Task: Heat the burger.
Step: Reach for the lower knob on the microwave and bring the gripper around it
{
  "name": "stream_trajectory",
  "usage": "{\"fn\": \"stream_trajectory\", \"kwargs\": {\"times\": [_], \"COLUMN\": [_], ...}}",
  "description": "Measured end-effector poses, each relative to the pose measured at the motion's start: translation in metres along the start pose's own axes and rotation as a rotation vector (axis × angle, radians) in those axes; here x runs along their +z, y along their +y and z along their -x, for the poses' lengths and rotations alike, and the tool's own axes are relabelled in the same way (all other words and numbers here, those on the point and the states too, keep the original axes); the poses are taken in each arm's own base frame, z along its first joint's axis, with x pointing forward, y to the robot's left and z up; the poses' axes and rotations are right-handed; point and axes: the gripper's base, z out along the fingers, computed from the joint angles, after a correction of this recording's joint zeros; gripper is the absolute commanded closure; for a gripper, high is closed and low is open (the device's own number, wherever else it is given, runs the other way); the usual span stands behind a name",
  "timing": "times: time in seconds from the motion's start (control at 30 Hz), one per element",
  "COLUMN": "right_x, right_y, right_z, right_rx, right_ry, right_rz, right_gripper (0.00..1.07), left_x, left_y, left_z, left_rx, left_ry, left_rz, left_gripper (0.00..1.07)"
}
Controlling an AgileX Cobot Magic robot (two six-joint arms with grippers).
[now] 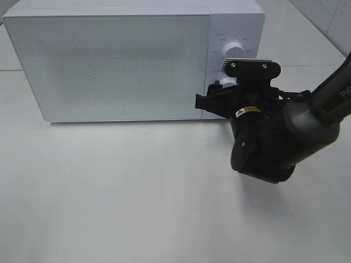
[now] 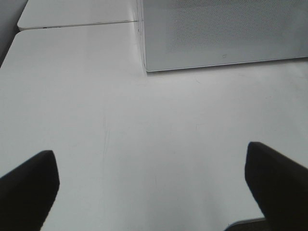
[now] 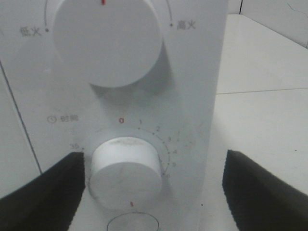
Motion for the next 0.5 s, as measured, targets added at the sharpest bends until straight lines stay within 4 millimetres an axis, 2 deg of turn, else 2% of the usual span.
{"fn": "stream_trajectory", "kwargs": {"times": [0.3, 0.5], "right_x": [0.003, 0.006], "right_y": [0.004, 0.013], "right_z": [0.003, -0.004], "right_rx": [0.016, -0.003], "right_ry": [-0.008, 0.0], "right_rz": [-0.009, 0.001], "right_gripper": [0.31, 0.31], "left_x": [0.0, 0.0], "left_y": [0.0, 0.0], "left_z": [0.0, 0.0], "left_rx": [0.0, 0.0], "left_ry": [0.0, 0.0], "left_rz": [0.0, 0.0], "left_gripper": [0.09, 0.09]}}
